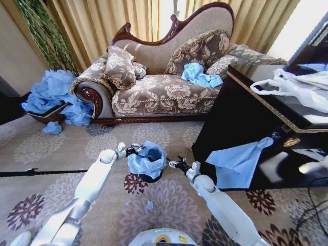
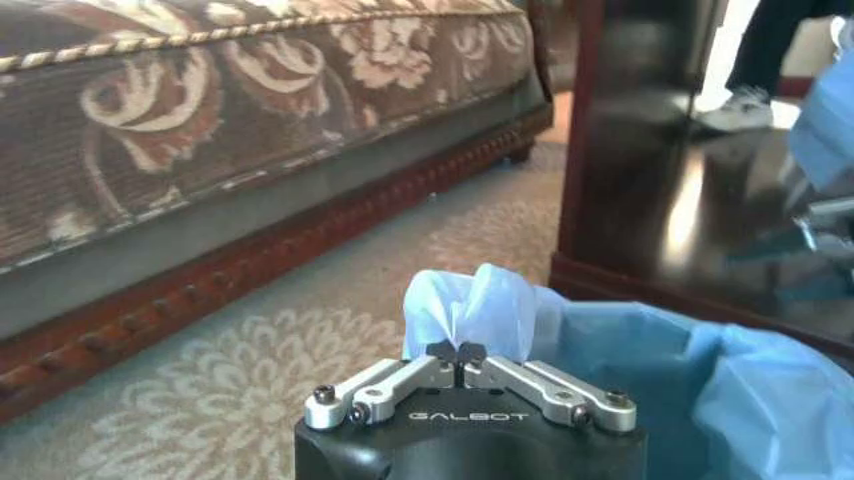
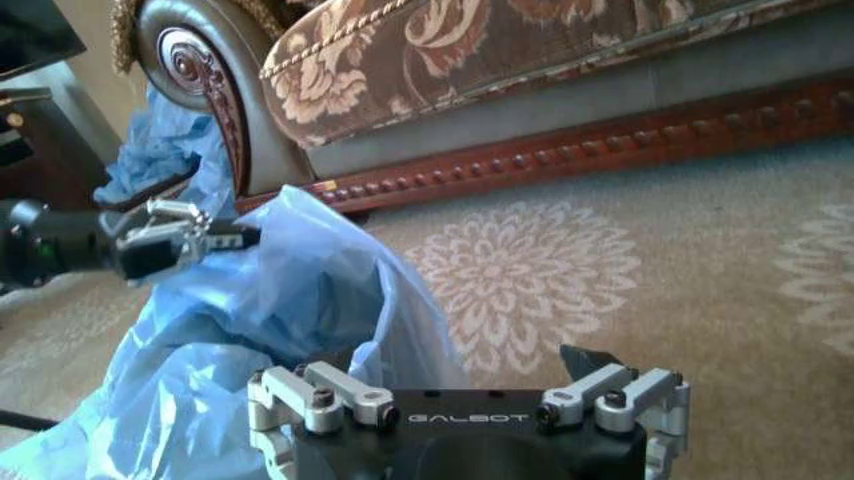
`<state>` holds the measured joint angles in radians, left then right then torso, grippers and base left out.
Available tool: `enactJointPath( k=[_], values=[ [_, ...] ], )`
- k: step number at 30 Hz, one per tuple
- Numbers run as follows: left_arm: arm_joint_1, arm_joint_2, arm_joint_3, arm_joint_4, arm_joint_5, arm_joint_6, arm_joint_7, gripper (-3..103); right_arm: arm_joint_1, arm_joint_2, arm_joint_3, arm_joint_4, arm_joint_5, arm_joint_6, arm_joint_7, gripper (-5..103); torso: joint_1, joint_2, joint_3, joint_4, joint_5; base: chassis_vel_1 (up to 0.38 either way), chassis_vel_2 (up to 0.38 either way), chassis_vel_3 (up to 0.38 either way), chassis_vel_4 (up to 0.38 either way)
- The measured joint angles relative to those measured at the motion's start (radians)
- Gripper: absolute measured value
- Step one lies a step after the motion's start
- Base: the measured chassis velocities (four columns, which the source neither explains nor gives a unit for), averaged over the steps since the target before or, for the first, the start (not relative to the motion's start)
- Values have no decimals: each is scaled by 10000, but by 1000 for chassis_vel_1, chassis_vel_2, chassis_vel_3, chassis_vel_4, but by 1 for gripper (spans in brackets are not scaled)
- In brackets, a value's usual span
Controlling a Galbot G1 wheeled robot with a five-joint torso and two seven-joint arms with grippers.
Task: Place a garbage bag over the trash bin.
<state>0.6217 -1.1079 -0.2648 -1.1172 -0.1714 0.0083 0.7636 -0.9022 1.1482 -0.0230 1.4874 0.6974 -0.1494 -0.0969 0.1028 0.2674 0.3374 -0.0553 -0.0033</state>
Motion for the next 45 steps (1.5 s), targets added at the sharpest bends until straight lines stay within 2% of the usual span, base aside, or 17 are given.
enactJointPath(
  k=[6,16,31,36,39,45],
  values=[
    [0,-15,-107,278,-391,85,-264,0,-41,1,-60,-1,-86,12,-27,100,0,0,0,1,0,0,0,0,0],
    [-256,-330,-87,1428,-1969,382,-1021,0,-121,-25,-129,2,-200,73,-168,100,0,0,0,0,-1,0,0,0,0],
    [-414,-600,-23,2218,-2506,440,-1273,0,-416,0,-18,85,-281,223,-657,100,0,0,0,0,-1,0,0,0,0],
    [-388,-623,-33,2256,-2646,489,-1347,0,-397,133,-22,93,9,232,-553,100,0,0,-1,1,0,0,0,0,0],
    [-427,-658,-37,2371,-2795,547,-1444,0,-371,238,-74,234,576,113,-251,100,0,0,0,2,-3,0,0,0,0],
    [-388,-709,-59,2389,-3143,672,-1628,0,-446,287,-53,429,1123,-9,-170,100,0,0,-1,-1,-1,0,0,0,0]
  ],
)
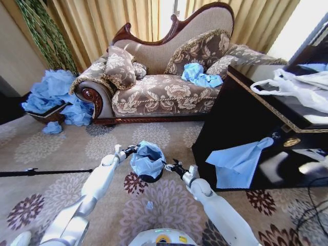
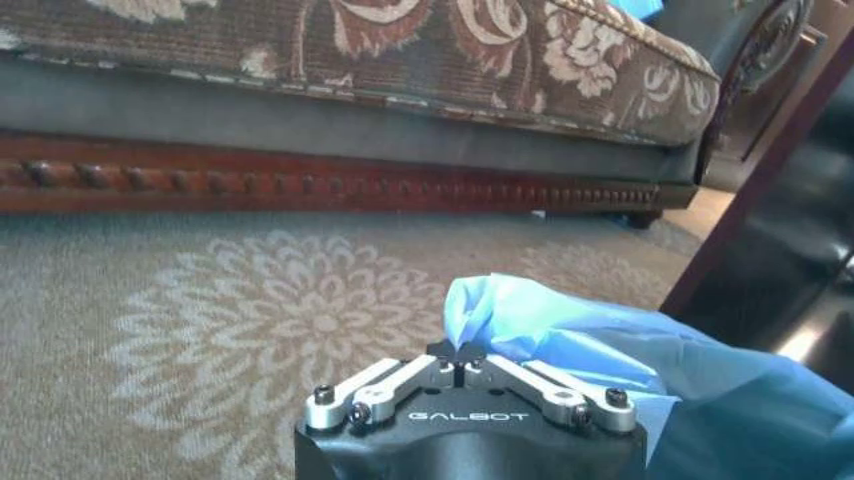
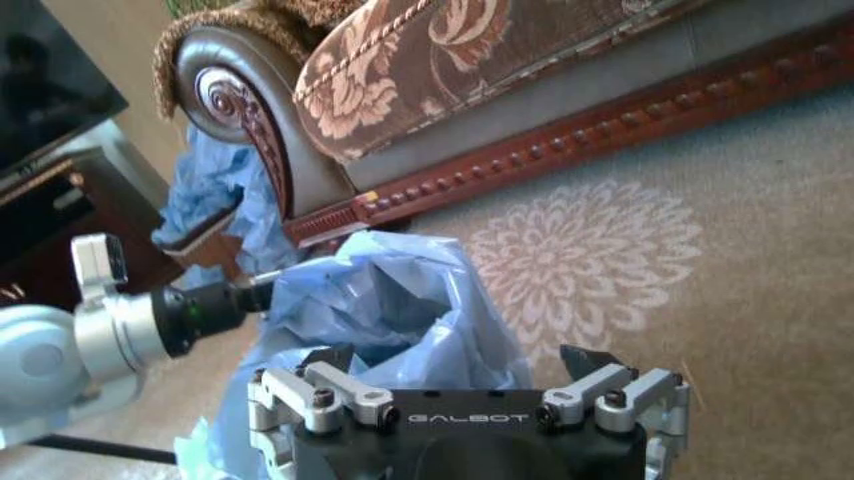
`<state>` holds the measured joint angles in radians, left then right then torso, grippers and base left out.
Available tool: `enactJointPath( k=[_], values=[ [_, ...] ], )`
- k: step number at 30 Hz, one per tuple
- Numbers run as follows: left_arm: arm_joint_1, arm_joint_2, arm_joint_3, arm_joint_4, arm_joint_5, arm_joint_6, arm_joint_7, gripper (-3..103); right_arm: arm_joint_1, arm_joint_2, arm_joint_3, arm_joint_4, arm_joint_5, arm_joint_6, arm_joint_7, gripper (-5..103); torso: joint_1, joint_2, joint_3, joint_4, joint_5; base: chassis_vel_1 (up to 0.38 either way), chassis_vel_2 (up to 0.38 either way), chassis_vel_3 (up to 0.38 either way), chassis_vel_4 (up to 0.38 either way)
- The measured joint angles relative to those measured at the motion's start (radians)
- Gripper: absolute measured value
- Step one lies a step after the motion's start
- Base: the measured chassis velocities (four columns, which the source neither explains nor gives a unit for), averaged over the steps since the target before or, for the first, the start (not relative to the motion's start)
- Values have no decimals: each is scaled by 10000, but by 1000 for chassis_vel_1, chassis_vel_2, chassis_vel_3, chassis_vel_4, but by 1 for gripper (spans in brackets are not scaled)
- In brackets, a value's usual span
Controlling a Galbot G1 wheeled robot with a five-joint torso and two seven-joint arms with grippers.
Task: Place a garbage bag over the trash bin.
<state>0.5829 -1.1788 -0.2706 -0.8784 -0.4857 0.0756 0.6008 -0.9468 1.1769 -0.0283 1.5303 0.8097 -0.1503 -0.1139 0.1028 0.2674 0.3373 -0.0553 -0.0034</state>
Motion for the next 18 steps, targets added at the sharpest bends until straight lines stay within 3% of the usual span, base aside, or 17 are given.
enactJointPath(
  k=[18],
  values=[
    [185,-132,-78,130,-1554,558,-699,0,-262,-49,5,85,-213,-12,-175,100,0,0,0,0,-1,0,0,0,0]
  ],
)
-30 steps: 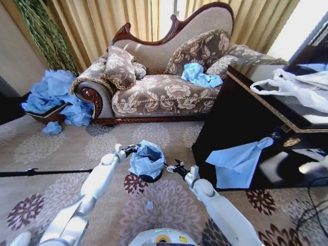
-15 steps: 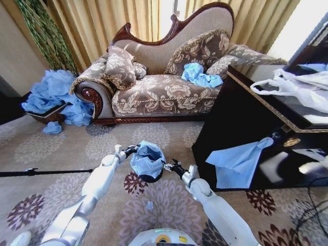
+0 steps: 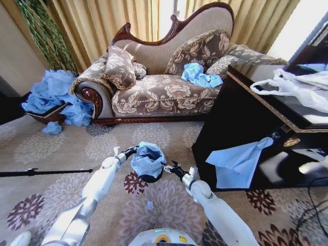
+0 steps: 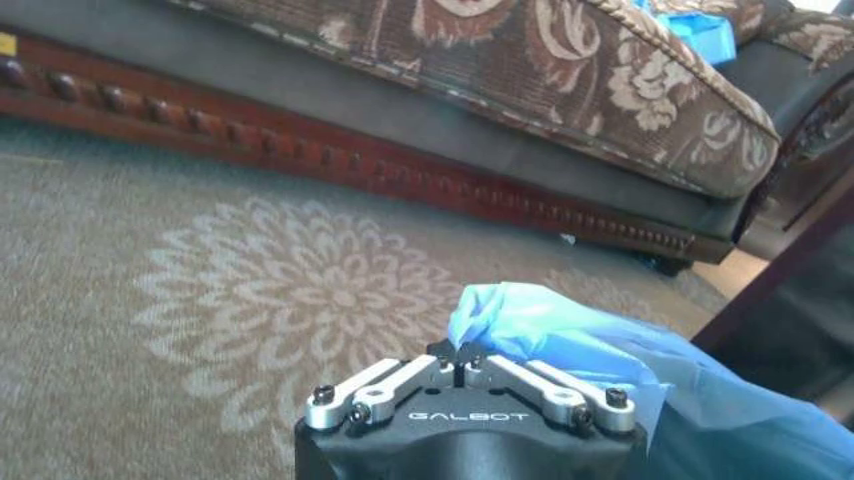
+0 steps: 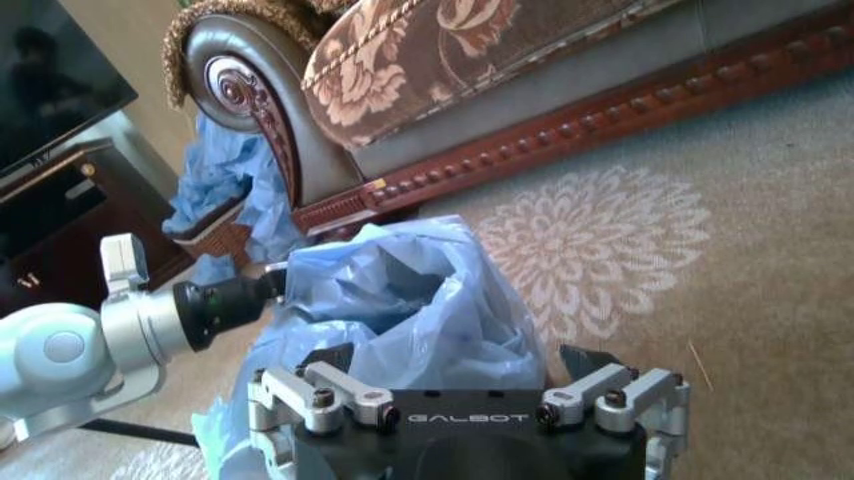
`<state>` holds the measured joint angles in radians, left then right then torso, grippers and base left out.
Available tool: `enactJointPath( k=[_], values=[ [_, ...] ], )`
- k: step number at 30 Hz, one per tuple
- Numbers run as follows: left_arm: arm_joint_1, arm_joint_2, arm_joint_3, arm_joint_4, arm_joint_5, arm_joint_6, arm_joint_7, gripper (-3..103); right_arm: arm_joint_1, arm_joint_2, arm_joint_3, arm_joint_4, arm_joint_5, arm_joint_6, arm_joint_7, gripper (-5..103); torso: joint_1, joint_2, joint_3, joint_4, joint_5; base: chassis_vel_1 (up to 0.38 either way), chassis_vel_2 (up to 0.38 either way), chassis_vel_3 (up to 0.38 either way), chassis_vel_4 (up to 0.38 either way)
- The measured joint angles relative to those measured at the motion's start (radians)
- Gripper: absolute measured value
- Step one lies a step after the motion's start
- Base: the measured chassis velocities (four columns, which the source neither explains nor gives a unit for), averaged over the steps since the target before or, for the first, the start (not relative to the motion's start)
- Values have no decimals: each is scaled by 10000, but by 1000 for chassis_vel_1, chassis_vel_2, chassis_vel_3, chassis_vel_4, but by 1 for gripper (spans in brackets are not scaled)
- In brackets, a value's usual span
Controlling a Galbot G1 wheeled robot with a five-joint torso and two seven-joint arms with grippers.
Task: Place a garbage bag over the trash bin.
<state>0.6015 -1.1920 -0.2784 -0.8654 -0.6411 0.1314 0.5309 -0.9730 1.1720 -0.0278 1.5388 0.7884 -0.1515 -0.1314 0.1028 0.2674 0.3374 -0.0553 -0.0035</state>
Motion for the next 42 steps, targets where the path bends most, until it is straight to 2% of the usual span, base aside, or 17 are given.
enactJointPath(
  k=[10,12,13,16,17,20,22,24,26,29,32,33,35,36,39,42],
  values=[
    [-67,109,46,-377,-81,137,55,-2,41,64,-46,-75,-90,0,-3,100,0,0,0,2,3,0,0,0,0],
    [-209,133,101,-468,14,255,123,8,51,107,-55,-107,-138,2,-4,100,1,0,0,0,1,0,0,0,0],
    [-209,133,101,-468,14,255,123,8,51,107,-55,-107,-138,2,-4,100,1,0,0,0,1,0,0,0,0],
    [-385,124,196,-488,164,502,57,24,26,191,-101,-122,-192,15,-7,100,0,0,0,2,2,0,0,0,0],
    [-385,124,196,-488,164,502,57,24,26,191,-101,-122,-192,15,-7,100,0,0,0,2,2,0,0,0,0],
    [-572,85,294,-310,197,675,-20,41,-17,223,-131,-125,-231,29,-12,100,1,0,0,0,1,0,0,0,0],
    [-607,87,340,-293,209,737,-24,41,-37,225,-131,-124,-244,33,-16,100,0,0,0,1,1,0,0,0,0],
    [-614,107,422,-348,209,867,-74,50,-64,227,-124,-125,-275,41,-29,100,1,0,0,2,0,0,0,0,0],
    [-596,121,451,-407,209,902,-93,46,-76,228,-124,-125,-291,45,-31,100,1,0,1,0,0,0,0,0,0],
    [-381,250,508,-758,171,1058,-67,34,-91,267,-100,-152,-328,57,-33,100,0,0,0,2,0,0,0,0,0],
    [-334,307,542,-823,106,1139,-77,30,-92,288,-81,-177,-366,69,-34,100,0,0,0,4,0,0,0,0,0],
    [-323,373,633,-891,-50,1230,-168,22,-99,306,-67,-188,-399,76,-46,100,0,0,0,3,-1,0,0,0,0],
    [-333,415,709,-933,-180,1313,-263,22,-114,320,-64,-195,-425,83,-59,100,0,0,0,2,0,0,0,0,0],
    [-407,461,856,-950,-435,1452,-446,14,-147,352,-63,-214,-484,95,-101,100,0,0,0,2,0,0,0,0,0],
    [-525,475,1017,-942,-699,1609,-633,11,-186,398,-64,-231,-541,109,-131,100,0,0,0,2,0,0,0,0,0],
    [-880,449,1462,-669,-1552,1989,-1108,1,-270,462,-93,-244,-632,137,-149,100,0,0,0,-1,0,0,0,0,0]
  ],
)
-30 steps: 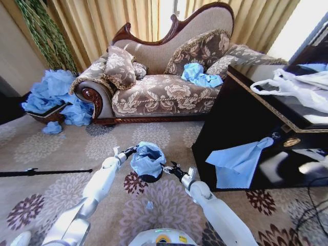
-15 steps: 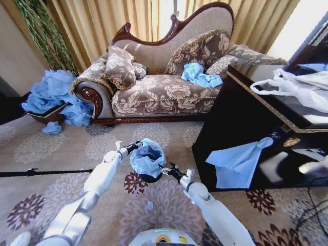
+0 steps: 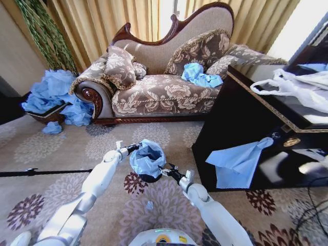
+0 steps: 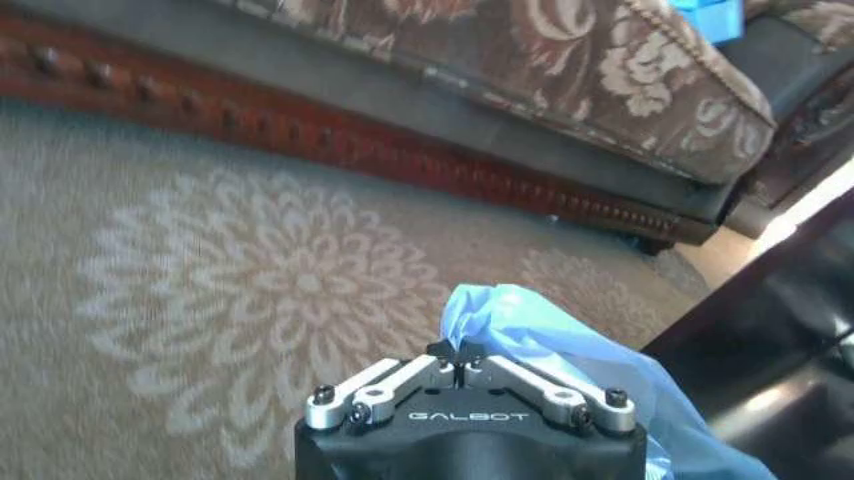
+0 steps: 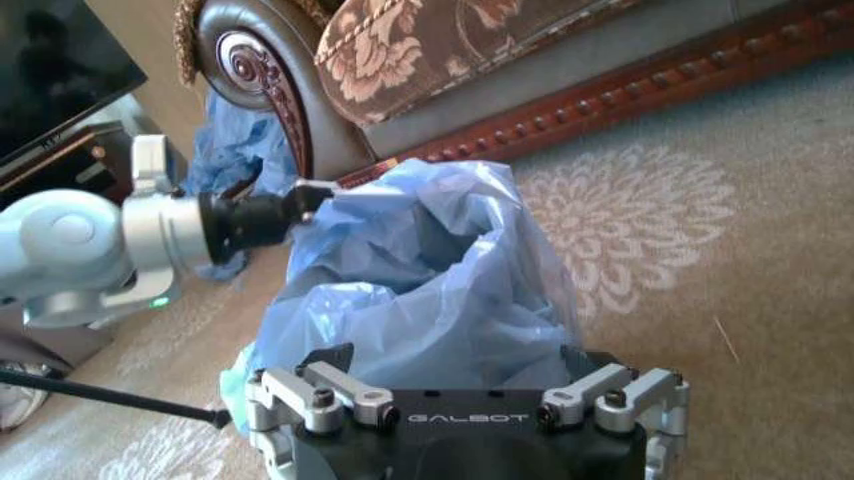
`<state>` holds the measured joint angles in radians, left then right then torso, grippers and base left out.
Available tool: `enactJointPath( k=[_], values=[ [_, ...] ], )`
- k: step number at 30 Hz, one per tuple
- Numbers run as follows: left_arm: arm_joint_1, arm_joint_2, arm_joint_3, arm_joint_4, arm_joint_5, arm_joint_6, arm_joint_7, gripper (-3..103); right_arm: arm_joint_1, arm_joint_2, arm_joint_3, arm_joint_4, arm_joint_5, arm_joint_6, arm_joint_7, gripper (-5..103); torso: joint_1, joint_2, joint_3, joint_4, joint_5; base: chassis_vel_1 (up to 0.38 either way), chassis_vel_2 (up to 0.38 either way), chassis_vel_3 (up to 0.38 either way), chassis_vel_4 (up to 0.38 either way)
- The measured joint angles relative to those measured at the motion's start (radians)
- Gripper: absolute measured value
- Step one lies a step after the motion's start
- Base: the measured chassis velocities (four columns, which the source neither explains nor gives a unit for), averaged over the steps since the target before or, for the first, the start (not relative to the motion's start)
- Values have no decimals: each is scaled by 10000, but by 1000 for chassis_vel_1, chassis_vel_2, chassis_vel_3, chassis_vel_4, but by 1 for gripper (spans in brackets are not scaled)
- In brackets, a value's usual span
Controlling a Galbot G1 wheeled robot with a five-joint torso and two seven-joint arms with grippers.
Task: Place a garbage bag over the trash bin.
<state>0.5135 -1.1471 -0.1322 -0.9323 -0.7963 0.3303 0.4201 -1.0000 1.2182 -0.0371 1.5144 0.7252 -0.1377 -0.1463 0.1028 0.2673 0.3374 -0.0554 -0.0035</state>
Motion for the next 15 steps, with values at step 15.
enactJointPath(
  k=[15],
  values=[
    [-518,-104,417,293,-800,1337,-1627,0,-102,7,55,-61,-121,57,-99,100,0,0,0,3,0,0,0,0,0]
  ],
)
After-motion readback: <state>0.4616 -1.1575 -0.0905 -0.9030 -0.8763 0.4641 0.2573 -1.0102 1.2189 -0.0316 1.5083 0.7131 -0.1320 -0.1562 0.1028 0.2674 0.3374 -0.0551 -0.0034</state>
